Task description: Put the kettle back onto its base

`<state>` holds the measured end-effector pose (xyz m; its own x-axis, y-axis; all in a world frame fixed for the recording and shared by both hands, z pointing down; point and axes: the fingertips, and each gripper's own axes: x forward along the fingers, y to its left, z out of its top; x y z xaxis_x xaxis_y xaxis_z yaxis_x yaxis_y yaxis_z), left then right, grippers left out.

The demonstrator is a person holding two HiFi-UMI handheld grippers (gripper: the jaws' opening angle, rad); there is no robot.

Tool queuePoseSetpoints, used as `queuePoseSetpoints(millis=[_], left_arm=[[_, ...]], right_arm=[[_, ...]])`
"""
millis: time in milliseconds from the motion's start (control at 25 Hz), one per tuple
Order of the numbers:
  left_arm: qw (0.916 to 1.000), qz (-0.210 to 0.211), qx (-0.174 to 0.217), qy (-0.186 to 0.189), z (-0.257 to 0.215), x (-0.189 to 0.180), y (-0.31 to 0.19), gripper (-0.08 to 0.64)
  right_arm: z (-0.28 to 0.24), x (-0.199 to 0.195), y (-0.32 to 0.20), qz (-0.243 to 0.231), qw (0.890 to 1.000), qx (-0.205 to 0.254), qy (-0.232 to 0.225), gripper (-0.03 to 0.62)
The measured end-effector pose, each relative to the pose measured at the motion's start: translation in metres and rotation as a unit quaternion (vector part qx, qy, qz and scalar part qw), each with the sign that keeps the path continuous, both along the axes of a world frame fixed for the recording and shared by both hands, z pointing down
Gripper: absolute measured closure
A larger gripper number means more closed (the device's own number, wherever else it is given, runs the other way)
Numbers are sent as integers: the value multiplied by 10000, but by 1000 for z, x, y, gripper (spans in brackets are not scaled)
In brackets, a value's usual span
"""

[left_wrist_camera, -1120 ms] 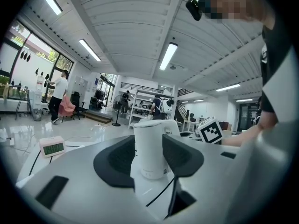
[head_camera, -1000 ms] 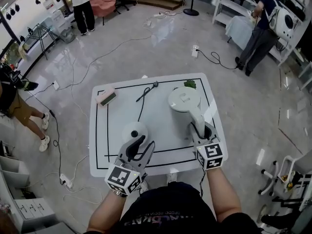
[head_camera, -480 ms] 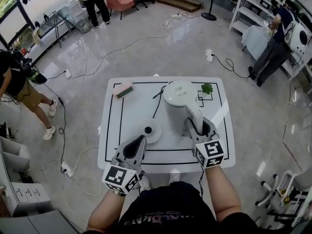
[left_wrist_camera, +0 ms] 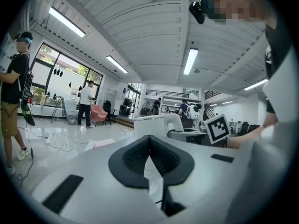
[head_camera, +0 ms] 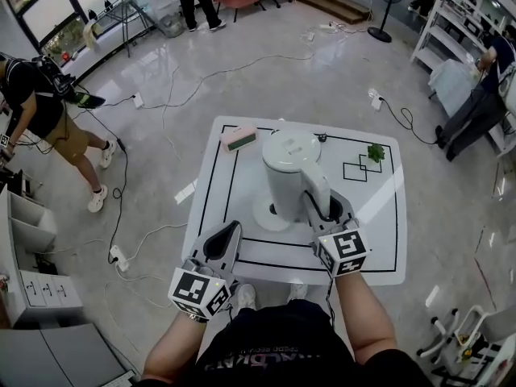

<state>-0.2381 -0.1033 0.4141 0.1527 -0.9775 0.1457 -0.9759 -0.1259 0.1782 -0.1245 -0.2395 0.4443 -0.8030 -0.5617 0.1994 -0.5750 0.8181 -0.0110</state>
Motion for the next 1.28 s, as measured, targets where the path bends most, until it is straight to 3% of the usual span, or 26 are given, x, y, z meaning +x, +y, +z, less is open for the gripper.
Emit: queuePoseSetpoints(millis=[320, 680, 1280], left_arm=[[9999, -91, -81, -37, 5, -33, 17, 555], [9999, 43, -158, -53, 10, -57, 23, 555], [9987, 439, -251, -48, 18, -59, 30, 555]], right_arm=[[13, -44, 15, -189, 9998, -78, -60, 491], [20, -66, 20, -103, 9999, -26, -77, 491], [34, -50, 41, 300, 9982, 195, -488, 489]])
